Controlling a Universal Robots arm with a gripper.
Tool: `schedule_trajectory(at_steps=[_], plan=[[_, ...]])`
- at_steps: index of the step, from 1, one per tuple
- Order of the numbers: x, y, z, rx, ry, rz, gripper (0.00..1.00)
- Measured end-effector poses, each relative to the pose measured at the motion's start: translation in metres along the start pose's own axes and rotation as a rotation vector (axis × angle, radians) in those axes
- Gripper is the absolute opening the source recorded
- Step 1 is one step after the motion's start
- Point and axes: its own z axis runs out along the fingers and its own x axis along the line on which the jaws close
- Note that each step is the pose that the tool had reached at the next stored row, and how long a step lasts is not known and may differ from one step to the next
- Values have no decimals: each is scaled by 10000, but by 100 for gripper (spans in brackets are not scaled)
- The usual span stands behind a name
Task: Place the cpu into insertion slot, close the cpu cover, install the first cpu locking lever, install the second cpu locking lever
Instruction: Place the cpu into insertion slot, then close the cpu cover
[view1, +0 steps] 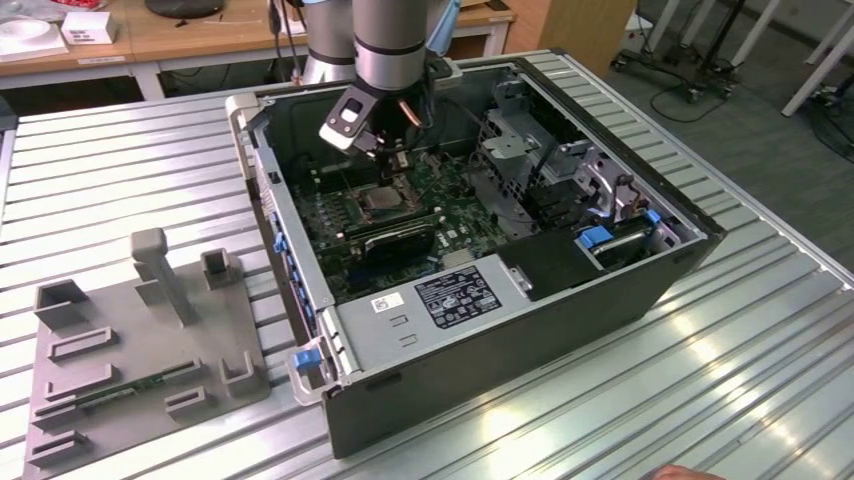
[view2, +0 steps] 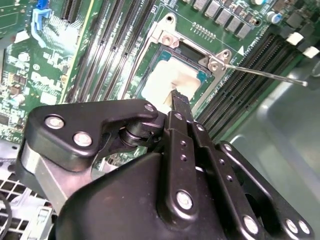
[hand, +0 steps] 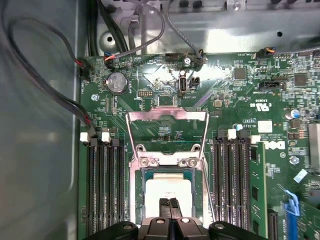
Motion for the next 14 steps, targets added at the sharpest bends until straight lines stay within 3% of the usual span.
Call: schedule_trajectory(at_steps=[5, 14], plan=[[5, 4, -70, 0, 0, 0, 11], [6, 5, -92, 1, -2, -1, 11]])
